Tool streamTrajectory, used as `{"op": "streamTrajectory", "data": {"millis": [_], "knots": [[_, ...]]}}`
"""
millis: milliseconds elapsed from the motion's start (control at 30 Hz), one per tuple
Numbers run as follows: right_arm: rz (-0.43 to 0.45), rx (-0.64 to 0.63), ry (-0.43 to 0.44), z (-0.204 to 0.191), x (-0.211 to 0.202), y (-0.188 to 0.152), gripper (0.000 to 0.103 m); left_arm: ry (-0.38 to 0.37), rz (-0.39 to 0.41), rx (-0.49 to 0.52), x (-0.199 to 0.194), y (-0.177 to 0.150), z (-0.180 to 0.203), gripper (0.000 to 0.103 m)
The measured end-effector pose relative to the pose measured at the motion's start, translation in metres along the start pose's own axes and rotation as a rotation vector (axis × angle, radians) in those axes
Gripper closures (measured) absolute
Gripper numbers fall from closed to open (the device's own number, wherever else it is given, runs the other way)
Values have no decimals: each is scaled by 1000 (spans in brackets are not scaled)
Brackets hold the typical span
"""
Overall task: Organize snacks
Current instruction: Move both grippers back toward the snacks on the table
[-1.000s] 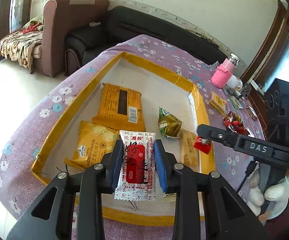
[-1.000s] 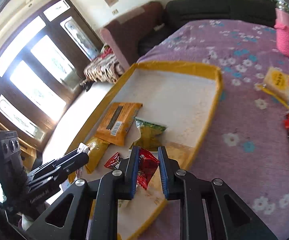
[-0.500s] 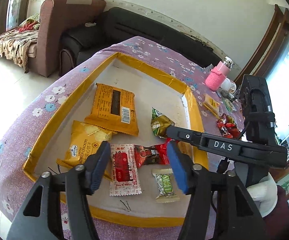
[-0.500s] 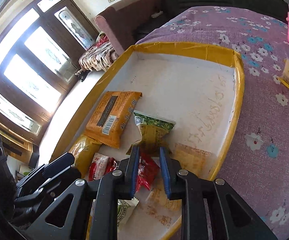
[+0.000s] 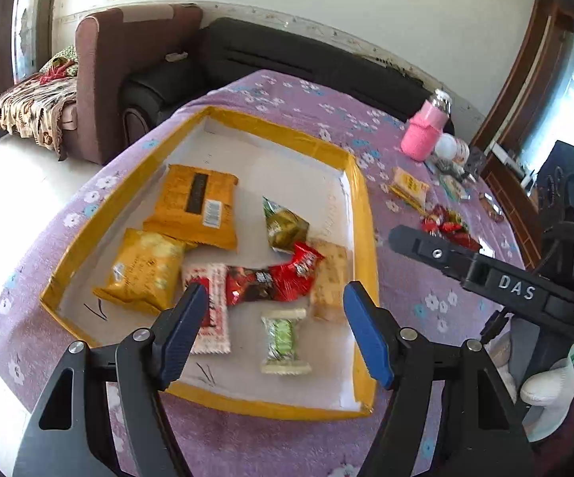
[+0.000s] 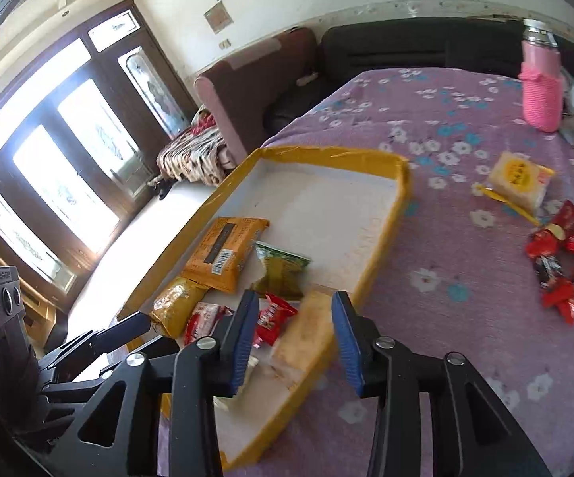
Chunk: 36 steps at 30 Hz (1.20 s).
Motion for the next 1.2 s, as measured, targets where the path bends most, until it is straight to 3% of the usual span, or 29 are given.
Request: {"op": "streamTrajectory", "data": {"millis": [400,767,867,933,1000,1200], "knots": [[75,133,-108,90,-69,-15,56,91,-6,183,-13,-13,58,32],[149,256,-181,160,-114,-24,53,82,-1,261,-18,-18,97,32],[174,291,-217,182,-127,-24,52,28,0,231,-24,-11,101,31],[194,309,-247,198,-137,-23,52,-51,-9,195,-27,-6,103,23],[213,330,-285,215,-148,-22,52,-137,-23,157,-26,-5,104,23],[226,391,-384,264,-161,-18,52,-158,-47,137,-9,-15,109,23]]}}
Point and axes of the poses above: each gripper's, at about its wrist camera, not at the fingertips, and x roughly the way its jaws point, z to its right, y to its top, the point moved 1 cm from there along x, roughly the way its jaws point, and after that the axes turned 12 degrees about z, right-handed, at the moved point
